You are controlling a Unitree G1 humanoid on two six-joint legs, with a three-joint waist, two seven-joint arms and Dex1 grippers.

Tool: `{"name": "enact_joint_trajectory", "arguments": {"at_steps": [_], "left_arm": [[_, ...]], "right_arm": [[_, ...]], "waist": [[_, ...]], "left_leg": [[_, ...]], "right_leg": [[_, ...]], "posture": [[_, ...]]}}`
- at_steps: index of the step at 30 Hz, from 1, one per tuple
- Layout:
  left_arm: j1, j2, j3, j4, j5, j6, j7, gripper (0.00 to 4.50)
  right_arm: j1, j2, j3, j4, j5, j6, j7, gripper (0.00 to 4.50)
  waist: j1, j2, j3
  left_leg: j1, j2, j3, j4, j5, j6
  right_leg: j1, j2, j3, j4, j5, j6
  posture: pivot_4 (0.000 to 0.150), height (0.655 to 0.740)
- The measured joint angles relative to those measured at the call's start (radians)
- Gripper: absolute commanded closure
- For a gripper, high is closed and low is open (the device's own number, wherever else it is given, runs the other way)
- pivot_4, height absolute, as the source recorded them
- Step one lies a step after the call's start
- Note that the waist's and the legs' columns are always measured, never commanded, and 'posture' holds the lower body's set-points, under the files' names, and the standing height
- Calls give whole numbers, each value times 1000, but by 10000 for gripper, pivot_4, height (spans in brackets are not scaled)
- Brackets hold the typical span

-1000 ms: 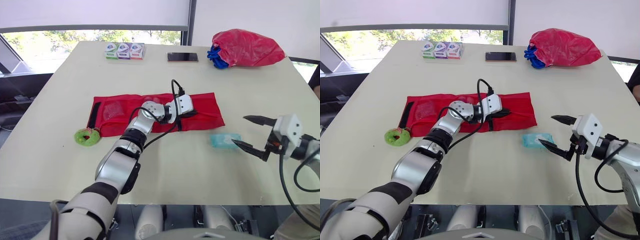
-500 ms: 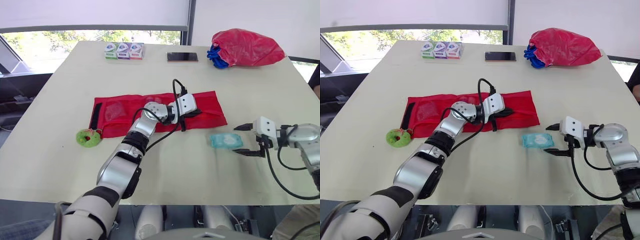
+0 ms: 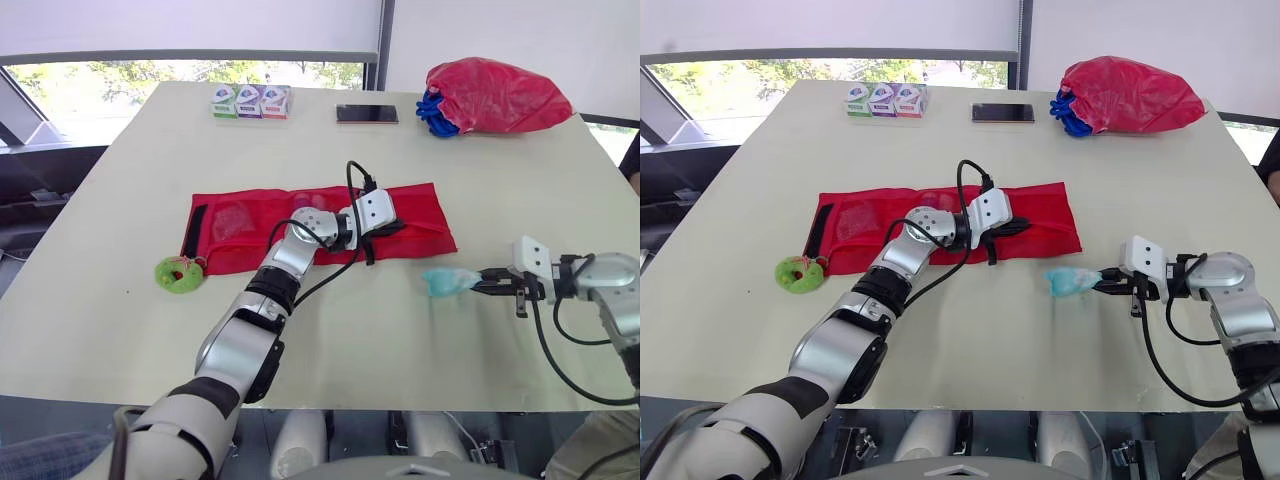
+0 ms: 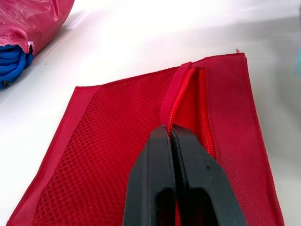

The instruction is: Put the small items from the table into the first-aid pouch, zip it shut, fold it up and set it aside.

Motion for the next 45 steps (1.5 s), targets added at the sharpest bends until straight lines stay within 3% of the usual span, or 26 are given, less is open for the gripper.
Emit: {"name": "enact_joint_trajectory", "arguments": {"at_steps": [5,12,20,29,32,36,45], "left_arm": [[0,-23,1,0,-1,1,2,45000],[15,-41,-1,-23,-2,22,1,45000],[48,-60,-6,-104,-9,58,-1,45000],[104,-94,-49,-193,-18,104,-2,45000],[115,-98,-59,-205,-18,110,3,45000],[112,-98,-58,-202,-20,110,13,45000],[33,-131,-40,-96,-28,106,58,45000]], "right_arm": [[79,82,-31,-280,19,300,-283,42914],[53,178,-13,-408,-18,657,-571,42914],[-46,277,29,-440,-58,829,-751,42914],[-118,613,-36,-380,-114,881,-1064,42914],[-119,678,-47,-331,-148,815,-1145,34051],[-84,651,-30,-341,-160,791,-1131,15041],[51,410,41,-575,-119,789,-917,15041]], "waist": [[0,0,0],[-2,0,0],[0,1,0],[-1,1,-1],[-2,1,-1],[-1,2,-1],[-9,2,-1]], "left_leg": [[0,0,0,0,0,0],[0,0,0,0,0,0],[-1,0,-1,0,0,0],[-2,0,-1,0,0,0],[-2,0,-1,-1,0,0],[-2,0,-1,-1,0,0],[-2,0,-2,-1,0,1]], "right_leg": [[0,0,0,1,0,0],[0,0,0,0,0,0],[-1,0,0,0,0,0],[-2,0,0,0,0,0],[-2,0,0,1,0,0],[-2,0,0,0,0,0],[-2,1,0,-1,0,0]], "posture": [[1500,7400],[1500,7400],[1500,7400],[1500,7400],[1500,7400],[1500,7400],[1500,7400]]}}
